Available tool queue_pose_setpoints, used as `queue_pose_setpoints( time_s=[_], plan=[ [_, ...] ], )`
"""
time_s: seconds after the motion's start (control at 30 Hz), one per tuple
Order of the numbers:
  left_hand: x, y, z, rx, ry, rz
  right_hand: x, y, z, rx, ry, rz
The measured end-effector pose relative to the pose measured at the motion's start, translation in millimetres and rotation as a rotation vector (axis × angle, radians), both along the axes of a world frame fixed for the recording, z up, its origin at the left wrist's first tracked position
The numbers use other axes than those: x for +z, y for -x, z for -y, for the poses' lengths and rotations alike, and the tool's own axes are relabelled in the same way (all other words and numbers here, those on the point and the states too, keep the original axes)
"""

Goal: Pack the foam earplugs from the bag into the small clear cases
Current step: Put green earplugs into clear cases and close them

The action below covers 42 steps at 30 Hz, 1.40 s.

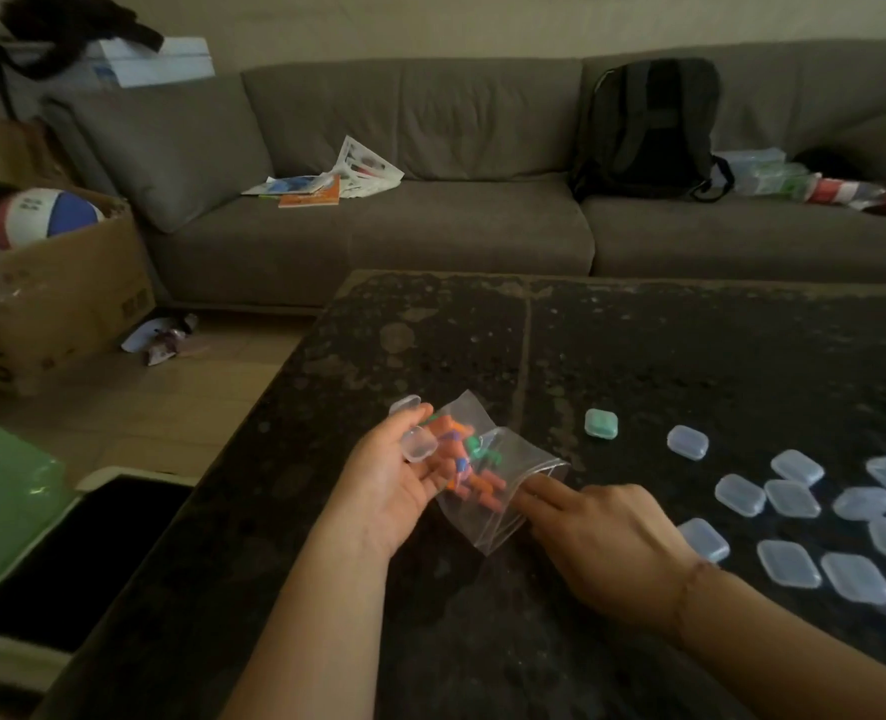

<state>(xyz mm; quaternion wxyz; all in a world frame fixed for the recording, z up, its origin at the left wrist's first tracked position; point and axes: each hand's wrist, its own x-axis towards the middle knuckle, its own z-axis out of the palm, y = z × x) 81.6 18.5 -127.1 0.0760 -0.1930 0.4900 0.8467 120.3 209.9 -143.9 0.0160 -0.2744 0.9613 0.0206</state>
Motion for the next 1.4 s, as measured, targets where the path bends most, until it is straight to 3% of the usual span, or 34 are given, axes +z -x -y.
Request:
queue_pose_setpoints(
  time_s=[0.13,0.23,0.33,0.47,0.57,0.77,0.93,1.07,1.2,1.4],
  plan=[
    [-5.7,19.8,6.8,0.197,0.307,-0.074,2.4,2.4,7.2,-0.106,0.077,0.051],
    [-13.9,33.1,9.3,0.339,0.608,-0.1,7.6,2.0,18.9,-0.43,0.508,0.257],
    [-25.7,38.9,5.7,0.284,0.763,-0.099,1.4,11.1,28.7,-0.637,0.923,0.331],
    [-37.8,42.6,5.4,0.131,0.873,-0.05,-11.5,20.3,33.5,-0.666,0.91,0.263],
    [-37.9,42.1,12.8,0.13,0.879,-0.064,-13.3,12.3,30.1,-0.569,0.8,0.179],
    [-29.6,34.3,14.3,0.021,0.778,-0.11,-11.7,-14.6,8.4,-0.394,0.771,0.112],
    [-22.8,26.9,18.2,0.0,0.646,-0.141,-10.2,-23.9,2.1,-0.388,0.699,0.127],
    [-16.8,15.6,35.6,-0.126,0.475,-0.269,-0.6,-24.0,4.2,-0.398,0.616,0.17],
    [-19.7,10.6,48.2,-0.173,0.444,-0.311,-2.9,-25.3,1.5,-0.326,0.557,0.222],
    [-25.7,8.4,49.5,-0.14,0.399,-0.268,-5.2,-21.8,-2.5,-0.291,0.638,0.24]
  ],
)
